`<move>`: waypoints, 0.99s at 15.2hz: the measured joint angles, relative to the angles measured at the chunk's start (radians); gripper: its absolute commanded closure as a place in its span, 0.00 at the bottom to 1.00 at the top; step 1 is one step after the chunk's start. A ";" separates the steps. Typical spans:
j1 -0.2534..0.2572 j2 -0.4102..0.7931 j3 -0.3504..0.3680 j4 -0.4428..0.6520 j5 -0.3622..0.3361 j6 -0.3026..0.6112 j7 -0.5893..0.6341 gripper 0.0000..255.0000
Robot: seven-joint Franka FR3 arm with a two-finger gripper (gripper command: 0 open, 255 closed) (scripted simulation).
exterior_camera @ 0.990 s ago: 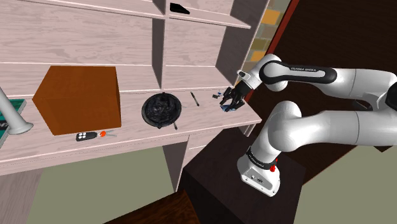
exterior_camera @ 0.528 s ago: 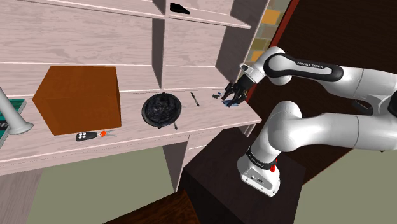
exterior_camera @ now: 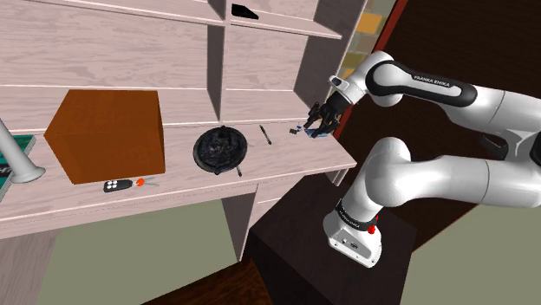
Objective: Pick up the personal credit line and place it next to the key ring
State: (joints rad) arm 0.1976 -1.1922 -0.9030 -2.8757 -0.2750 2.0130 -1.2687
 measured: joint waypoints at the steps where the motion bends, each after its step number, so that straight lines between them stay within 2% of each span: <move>1: 0.011 -0.003 0.018 -0.011 0.011 0.013 0.020 1.00; 3: 0.032 -0.012 0.061 -0.048 0.033 0.048 0.066 1.00; 8: 0.147 0.021 0.160 -0.101 0.095 0.181 0.193 1.00; 15: 0.374 0.183 0.266 -0.103 0.185 0.422 0.356 1.00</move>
State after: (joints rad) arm 0.5719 -1.0092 -0.6370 -2.9791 -0.0904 2.4353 -0.9124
